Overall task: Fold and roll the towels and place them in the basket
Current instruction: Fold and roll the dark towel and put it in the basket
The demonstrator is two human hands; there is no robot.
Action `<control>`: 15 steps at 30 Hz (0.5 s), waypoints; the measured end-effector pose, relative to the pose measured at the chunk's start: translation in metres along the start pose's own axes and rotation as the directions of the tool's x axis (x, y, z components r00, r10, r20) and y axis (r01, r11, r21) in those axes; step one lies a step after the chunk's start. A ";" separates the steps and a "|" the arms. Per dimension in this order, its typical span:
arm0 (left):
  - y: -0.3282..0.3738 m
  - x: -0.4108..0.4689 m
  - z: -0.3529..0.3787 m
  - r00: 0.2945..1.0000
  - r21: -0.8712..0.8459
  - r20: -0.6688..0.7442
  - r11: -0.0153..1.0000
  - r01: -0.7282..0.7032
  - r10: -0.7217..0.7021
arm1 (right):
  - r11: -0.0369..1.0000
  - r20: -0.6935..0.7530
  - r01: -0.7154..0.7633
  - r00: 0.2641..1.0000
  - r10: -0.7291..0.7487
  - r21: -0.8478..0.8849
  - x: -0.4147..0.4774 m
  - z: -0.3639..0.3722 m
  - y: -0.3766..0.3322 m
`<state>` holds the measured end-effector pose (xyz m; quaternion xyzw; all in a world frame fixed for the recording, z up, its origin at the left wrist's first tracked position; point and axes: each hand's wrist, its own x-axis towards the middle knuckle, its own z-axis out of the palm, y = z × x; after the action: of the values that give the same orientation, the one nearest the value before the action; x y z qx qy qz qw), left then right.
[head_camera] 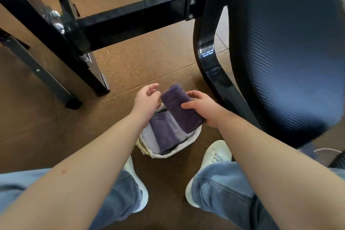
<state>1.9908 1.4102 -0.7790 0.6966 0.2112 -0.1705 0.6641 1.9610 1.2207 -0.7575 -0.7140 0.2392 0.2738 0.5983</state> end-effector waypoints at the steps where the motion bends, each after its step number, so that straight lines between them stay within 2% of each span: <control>1: -0.013 0.007 -0.002 0.999 0.090 -0.033 0.996 0.001 0.002 | 0.999 -0.031 -0.002 1.000 0.000 -0.044 0.008 0.001 0.007; 4: -0.044 0.011 -0.006 1.000 0.374 0.008 0.927 -0.014 0.012 | 0.986 -0.081 -0.035 0.996 0.021 -0.166 0.030 0.005 0.030; 8: -0.079 0.007 -0.006 0.981 0.708 0.195 0.692 -0.142 0.001 | 0.963 -0.067 -0.086 0.995 0.071 -0.255 0.058 0.015 0.056; 11: -0.096 0.010 -0.004 0.946 0.839 0.313 0.491 -0.236 -0.080 | 0.970 -0.074 -0.071 0.996 0.055 -0.234 0.074 0.025 0.070; 15: -0.115 0.014 -0.005 0.937 0.903 0.331 0.326 -0.280 -0.112 | 0.964 -0.014 -0.051 0.999 0.049 -0.261 0.088 0.038 0.088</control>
<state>1.9424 1.4194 -0.8841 0.9209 -0.0795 -0.3410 0.1711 1.9630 1.2417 -0.8865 -0.7814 0.2210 0.3154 0.4910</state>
